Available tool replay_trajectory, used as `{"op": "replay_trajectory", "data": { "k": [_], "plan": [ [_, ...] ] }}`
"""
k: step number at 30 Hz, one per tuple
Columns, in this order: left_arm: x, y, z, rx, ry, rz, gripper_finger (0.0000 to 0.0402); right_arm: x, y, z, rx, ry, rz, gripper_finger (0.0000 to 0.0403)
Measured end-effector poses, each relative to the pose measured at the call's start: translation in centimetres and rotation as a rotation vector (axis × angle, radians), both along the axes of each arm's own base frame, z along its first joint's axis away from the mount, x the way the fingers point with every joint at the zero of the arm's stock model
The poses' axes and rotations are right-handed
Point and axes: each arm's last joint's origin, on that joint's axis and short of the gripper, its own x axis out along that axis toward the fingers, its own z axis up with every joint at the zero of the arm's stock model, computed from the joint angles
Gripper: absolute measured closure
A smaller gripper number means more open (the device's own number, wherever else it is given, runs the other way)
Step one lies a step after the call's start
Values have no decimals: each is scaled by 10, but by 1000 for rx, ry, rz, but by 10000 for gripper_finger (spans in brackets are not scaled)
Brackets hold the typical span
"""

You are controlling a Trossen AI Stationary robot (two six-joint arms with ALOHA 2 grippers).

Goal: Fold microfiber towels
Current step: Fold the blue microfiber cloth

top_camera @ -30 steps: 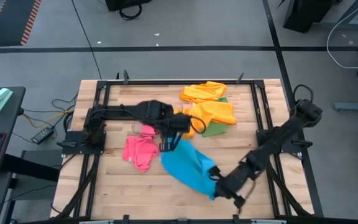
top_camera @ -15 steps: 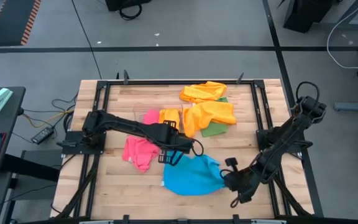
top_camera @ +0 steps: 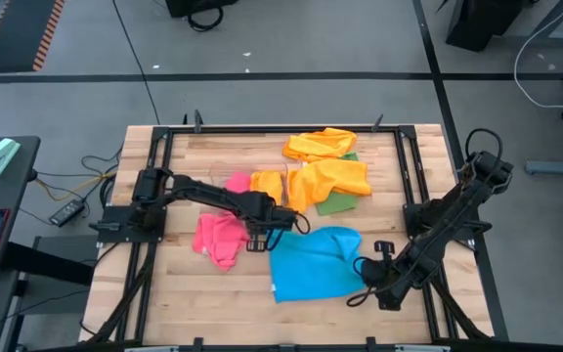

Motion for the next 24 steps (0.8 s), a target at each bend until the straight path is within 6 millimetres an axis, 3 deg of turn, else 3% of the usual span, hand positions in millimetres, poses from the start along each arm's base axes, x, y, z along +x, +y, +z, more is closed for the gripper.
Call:
{"op": "replay_trajectory", "data": {
  "k": [7,16,24],
  "plan": [
    [2,0,-9,0,-51,-1,385,1,-2,0,-21,-9,-30,329],
    [-8,-3,7,60,-31,-24,283,-10,-7,-2,-22,126,-151,265],
    [-9,-27,15,40,-91,-95,236,8,-25,0,-285,-131,-115,270]
  ]
}}
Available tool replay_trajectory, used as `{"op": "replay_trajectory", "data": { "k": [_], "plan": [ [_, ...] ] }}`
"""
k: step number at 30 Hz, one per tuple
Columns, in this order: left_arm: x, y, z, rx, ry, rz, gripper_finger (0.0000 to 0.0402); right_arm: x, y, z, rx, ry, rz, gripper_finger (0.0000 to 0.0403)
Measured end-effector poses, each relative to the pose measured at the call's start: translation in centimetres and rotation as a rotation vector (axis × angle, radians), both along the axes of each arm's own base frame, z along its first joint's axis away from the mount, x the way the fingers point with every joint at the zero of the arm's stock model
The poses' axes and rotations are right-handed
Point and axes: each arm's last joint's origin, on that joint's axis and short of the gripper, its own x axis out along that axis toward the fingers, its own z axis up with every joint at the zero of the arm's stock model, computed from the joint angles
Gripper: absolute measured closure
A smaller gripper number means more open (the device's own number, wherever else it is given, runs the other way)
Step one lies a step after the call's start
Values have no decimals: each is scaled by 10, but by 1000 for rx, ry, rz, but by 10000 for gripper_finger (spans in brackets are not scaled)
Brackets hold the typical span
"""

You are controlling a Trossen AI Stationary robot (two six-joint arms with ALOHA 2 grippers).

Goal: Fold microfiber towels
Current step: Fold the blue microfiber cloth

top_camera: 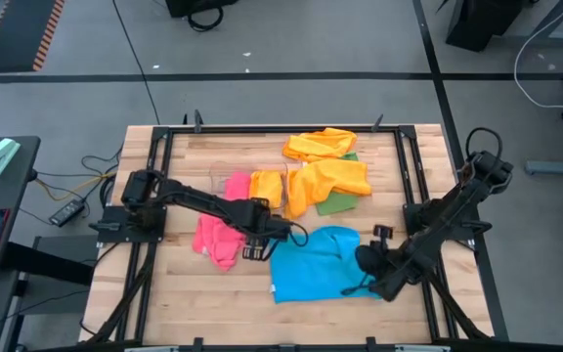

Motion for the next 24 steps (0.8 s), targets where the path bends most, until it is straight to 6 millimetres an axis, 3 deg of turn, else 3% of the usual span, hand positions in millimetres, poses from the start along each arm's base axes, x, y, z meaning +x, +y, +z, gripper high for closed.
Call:
{"op": "replay_trajectory", "data": {
  "k": [5,12,18,24],
  "plan": [
    [3,-6,-3,-2,-18,-18,234,14,-30,-15,-62,22,-39,285],
    [4,-4,-3,-3,-28,-13,247,20,-76,-31,86,-37,-27,288],
    [4,-4,-3,-4,-31,-12,256,11,-109,-38,245,-69,-85,256],
    [7,1,-3,-7,-51,2,249,4,-128,-53,264,-11,-152,216]
  ]
}}
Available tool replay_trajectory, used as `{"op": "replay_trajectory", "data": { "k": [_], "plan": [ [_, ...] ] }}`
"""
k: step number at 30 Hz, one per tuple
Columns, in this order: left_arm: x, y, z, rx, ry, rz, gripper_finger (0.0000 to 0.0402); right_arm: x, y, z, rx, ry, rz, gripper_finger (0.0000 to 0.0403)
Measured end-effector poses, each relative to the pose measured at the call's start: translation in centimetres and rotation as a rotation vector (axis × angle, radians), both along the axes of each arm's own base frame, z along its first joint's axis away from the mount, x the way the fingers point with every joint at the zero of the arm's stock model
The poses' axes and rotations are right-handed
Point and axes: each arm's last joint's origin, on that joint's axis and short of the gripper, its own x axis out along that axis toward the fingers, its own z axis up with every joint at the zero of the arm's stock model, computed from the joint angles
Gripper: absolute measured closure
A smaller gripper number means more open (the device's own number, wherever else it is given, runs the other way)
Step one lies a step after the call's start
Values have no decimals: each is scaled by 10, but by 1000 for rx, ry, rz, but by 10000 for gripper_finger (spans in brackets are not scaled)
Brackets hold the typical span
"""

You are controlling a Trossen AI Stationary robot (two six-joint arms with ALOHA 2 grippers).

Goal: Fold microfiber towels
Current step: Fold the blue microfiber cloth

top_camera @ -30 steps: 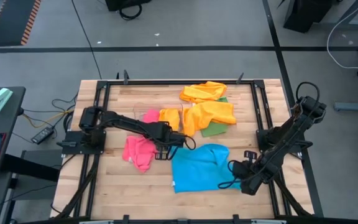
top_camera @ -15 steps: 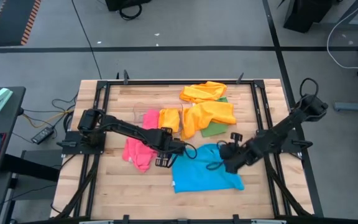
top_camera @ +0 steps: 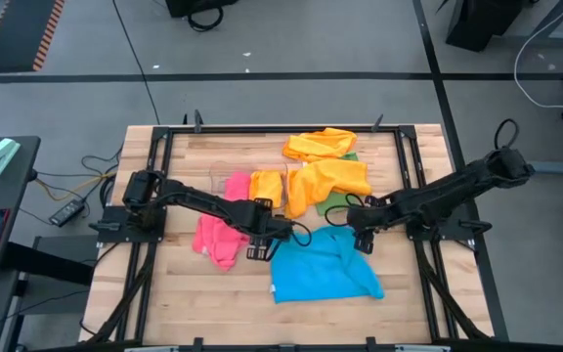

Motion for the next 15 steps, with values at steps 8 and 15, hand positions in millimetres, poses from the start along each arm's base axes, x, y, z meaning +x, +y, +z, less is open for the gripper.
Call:
{"op": "replay_trajectory", "data": {
  "k": [8,15],
  "plan": [
    [1,2,0,-1,-5,4,232,1,-7,-10,-2,41,-4,217],
    [1,2,0,-3,-7,14,243,1,-6,-10,-5,41,0,329]
  ]
}}
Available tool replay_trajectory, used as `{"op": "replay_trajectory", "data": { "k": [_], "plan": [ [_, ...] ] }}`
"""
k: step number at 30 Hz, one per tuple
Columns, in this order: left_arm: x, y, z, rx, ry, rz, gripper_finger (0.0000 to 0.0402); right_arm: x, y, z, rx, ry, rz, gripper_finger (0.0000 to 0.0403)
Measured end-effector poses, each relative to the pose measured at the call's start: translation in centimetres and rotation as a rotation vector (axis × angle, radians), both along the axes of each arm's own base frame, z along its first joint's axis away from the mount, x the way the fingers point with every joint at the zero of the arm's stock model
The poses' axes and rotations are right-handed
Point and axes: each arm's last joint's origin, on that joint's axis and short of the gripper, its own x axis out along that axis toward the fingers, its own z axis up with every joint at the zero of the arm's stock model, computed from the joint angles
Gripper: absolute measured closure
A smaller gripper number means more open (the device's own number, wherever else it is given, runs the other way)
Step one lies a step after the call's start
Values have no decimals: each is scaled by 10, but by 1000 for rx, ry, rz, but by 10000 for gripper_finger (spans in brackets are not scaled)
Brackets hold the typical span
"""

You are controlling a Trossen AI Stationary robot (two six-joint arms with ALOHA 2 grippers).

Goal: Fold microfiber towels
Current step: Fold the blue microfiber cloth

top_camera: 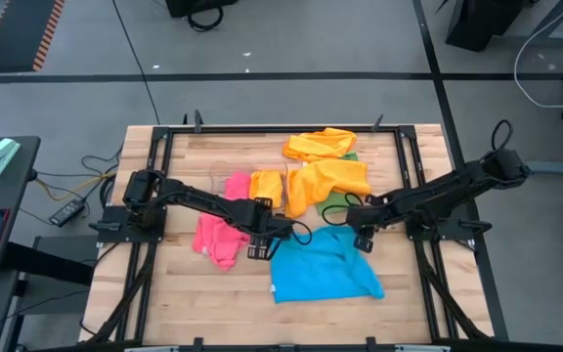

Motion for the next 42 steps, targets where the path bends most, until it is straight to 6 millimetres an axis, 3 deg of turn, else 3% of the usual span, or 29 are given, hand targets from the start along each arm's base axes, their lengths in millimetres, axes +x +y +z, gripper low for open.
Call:
{"op": "replay_trajectory", "data": {
  "k": [4,10,16,25,32,36,42],
  "plan": [
    [1,-1,-4,0,8,6,243,0,0,0,-3,2,5,391],
    [5,-2,-23,58,62,-81,217,0,0,0,-14,0,8,394],
    [5,-8,-29,196,86,-146,206,0,0,0,-14,-3,8,394],
    [4,-11,-29,241,76,-139,286,0,0,0,-14,-4,9,395],
    [2,-9,-29,287,92,-108,389,0,0,0,-18,-2,24,395],
    [-7,-10,-22,281,143,-99,391,0,2,10,4,28,45,395],
    [-16,-20,10,264,105,-86,392,6,13,42,-61,28,92,395]
  ]
}}
